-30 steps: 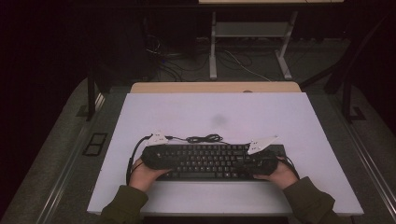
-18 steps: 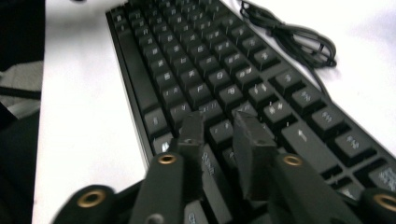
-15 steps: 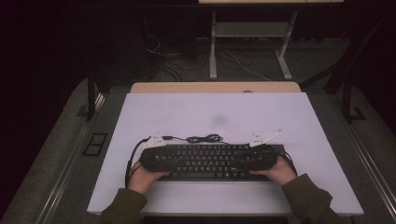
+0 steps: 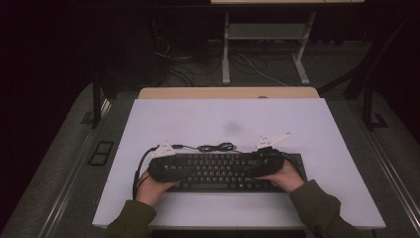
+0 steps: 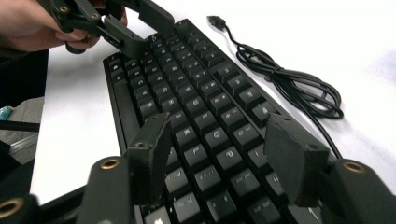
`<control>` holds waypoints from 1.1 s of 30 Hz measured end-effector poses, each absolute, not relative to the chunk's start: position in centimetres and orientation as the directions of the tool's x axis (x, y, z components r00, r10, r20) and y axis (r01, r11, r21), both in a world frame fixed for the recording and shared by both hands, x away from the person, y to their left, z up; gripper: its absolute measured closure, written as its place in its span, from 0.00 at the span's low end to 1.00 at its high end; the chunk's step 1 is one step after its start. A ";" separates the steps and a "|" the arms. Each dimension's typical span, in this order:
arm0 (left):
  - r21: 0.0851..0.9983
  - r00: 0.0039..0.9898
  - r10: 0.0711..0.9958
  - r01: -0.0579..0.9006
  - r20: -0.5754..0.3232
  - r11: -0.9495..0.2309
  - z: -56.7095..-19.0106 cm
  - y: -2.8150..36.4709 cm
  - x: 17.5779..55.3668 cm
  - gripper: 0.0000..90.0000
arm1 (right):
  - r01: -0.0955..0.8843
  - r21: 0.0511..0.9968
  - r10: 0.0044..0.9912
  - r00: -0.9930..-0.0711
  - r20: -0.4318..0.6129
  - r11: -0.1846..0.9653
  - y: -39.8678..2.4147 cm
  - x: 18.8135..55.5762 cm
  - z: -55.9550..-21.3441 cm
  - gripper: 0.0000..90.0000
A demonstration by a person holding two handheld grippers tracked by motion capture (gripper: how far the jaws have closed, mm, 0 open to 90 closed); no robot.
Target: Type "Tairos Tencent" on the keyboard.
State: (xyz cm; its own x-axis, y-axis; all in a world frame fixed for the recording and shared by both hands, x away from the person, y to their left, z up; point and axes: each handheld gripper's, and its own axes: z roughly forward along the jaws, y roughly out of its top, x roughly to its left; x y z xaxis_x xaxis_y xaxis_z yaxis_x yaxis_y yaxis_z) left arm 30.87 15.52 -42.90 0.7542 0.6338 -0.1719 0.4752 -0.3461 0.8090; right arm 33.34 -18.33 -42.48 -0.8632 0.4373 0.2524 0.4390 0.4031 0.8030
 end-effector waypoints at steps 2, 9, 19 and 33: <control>0.809 0.756 0.634 0.470 -0.163 -0.353 -42.9 15.4 30.9 0.55 | 0.433 0.808 0.438 -0.864 0.246 0.400 -18.0 33.4 -42.4 0.42; 0.799 0.757 0.632 0.479 -0.166 -0.364 -43.1 15.1 31.2 0.76 | 0.423 0.818 0.448 -0.863 0.233 0.389 -17.1 33.8 -42.3 0.39; 0.788 0.750 0.643 0.486 -0.154 -0.378 -43.1 14.9 31.4 0.99 | 0.416 0.820 0.451 -0.865 0.222 0.394 -16.8 33.8 -42.4 0.38; 0.768 0.748 0.646 0.500 -0.150 -0.401 -43.8 14.7 31.7 0.99 | 0.415 0.821 0.446 -0.866 0.224 0.392 -16.2 33.8 -42.4 0.38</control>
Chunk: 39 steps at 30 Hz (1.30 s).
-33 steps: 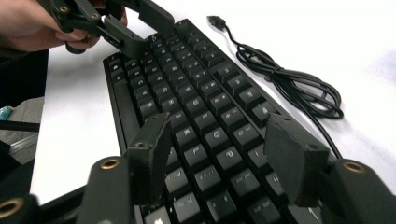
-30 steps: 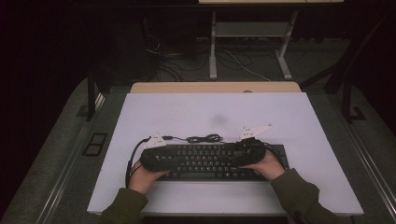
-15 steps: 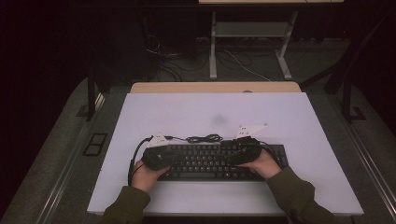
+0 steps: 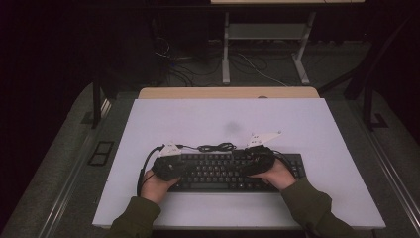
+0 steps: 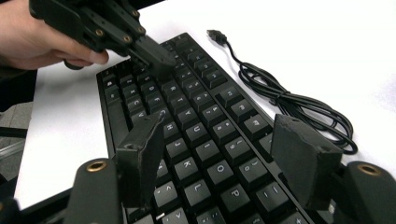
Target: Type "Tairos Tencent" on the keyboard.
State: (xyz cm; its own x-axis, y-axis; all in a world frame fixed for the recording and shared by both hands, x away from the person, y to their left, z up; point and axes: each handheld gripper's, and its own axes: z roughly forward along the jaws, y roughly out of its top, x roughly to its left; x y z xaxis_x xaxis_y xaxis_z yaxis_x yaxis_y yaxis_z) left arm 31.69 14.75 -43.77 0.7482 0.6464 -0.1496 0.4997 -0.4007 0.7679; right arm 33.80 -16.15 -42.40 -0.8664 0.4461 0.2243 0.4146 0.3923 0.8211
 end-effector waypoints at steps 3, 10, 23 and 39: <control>0.762 0.750 0.644 0.503 -0.149 -0.409 -43.9 14.7 31.6 0.99 | 0.415 0.820 0.444 -0.867 0.225 0.394 -15.9 33.8 -42.4 0.38; 0.760 0.761 0.634 0.490 -0.135 -0.427 -43.8 14.4 31.6 0.99 | 0.411 0.822 0.440 -0.870 0.223 0.395 -15.4 33.8 -42.4 0.38; 0.786 0.756 0.634 0.487 -0.162 -0.381 -43.4 14.6 31.4 0.94 | 0.421 0.826 0.441 -0.865 0.240 0.375 -15.0 34.2 -42.1 0.37; 0.797 0.758 0.631 0.479 -0.165 -0.368 -43.0 14.8 31.1 0.59 | 0.419 0.827 0.428 -0.869 0.247 0.374 -14.1 34.3 -42.1 0.38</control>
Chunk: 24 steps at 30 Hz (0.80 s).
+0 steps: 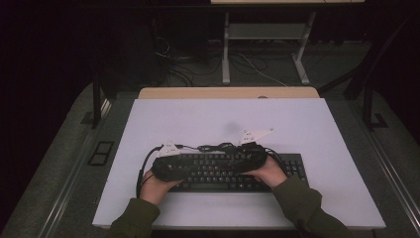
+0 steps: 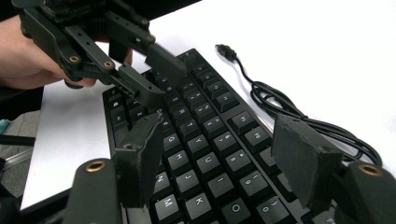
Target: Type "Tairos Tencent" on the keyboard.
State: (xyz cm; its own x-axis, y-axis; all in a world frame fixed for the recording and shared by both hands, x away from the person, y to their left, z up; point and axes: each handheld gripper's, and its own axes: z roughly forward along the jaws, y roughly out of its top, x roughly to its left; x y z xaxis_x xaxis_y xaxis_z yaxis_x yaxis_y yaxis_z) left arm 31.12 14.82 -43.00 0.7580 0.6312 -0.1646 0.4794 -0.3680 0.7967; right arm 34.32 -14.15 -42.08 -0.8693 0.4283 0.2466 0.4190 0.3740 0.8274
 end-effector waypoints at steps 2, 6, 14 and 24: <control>0.800 0.757 0.634 0.475 -0.159 -0.367 -42.9 14.9 31.1 0.53 | 0.417 0.827 0.424 -0.871 0.246 0.378 -14.1 34.2 -42.1 0.40; 0.803 0.744 0.649 0.480 -0.160 -0.353 -42.9 15.1 31.1 0.45 | 0.415 0.826 0.416 -0.875 0.248 0.380 -14.0 34.1 -42.2 0.41; 0.808 0.731 0.663 0.484 -0.164 -0.335 -42.6 15.2 31.1 0.29 | 0.403 0.829 0.390 -0.887 0.248 0.388 -13.5 33.7 -42.3 0.44; 0.809 0.729 0.668 0.478 -0.148 -0.342 -42.5 14.9 31.1 0.16 | 0.397 0.827 0.379 -0.892 0.246 0.397 -12.9 33.2 -42.3 0.56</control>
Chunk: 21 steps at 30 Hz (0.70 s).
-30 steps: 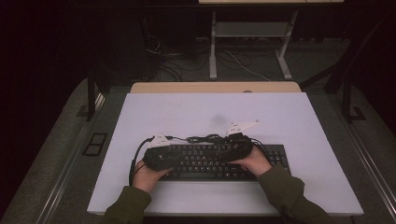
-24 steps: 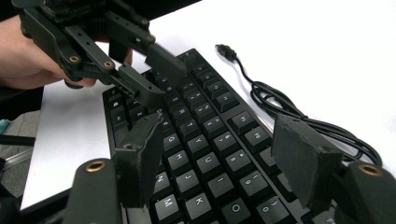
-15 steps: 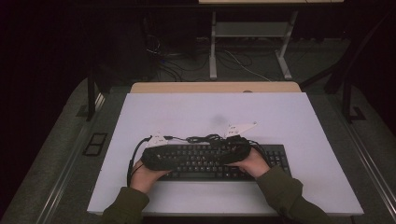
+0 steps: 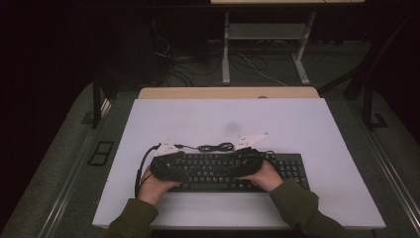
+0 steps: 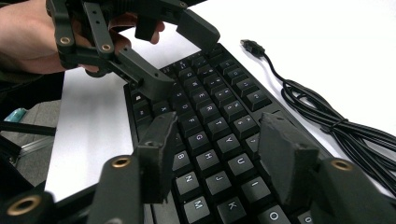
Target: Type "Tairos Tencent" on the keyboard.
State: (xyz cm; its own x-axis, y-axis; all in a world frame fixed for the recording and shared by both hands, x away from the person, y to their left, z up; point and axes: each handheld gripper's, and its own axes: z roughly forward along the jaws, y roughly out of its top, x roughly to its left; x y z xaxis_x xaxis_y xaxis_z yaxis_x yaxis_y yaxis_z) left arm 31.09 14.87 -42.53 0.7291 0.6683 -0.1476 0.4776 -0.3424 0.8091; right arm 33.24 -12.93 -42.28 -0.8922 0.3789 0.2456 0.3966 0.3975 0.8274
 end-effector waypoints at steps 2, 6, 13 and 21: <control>0.810 0.726 0.671 0.478 -0.149 -0.338 -42.6 14.8 31.1 0.16 | 0.397 0.828 0.377 -0.892 0.248 0.395 -12.8 33.0 -42.3 0.64; 0.810 0.726 0.670 0.482 -0.155 -0.334 -42.7 14.9 31.1 0.15 | 0.398 0.815 0.363 -0.897 0.251 0.420 -12.4 32.8 -42.5 0.76; 0.807 0.728 0.664 0.490 -0.171 -0.330 -42.8 14.9 31.1 0.15 | 0.392 0.791 0.340 -0.908 0.247 0.471 -11.5 32.3 -43.0 0.93; 0.808 0.734 0.657 0.487 -0.172 -0.332 -42.8 14.9 31.1 0.15 | 0.373 0.768 0.311 -0.921 0.236 0.521 -11.0 32.0 -43.4 0.99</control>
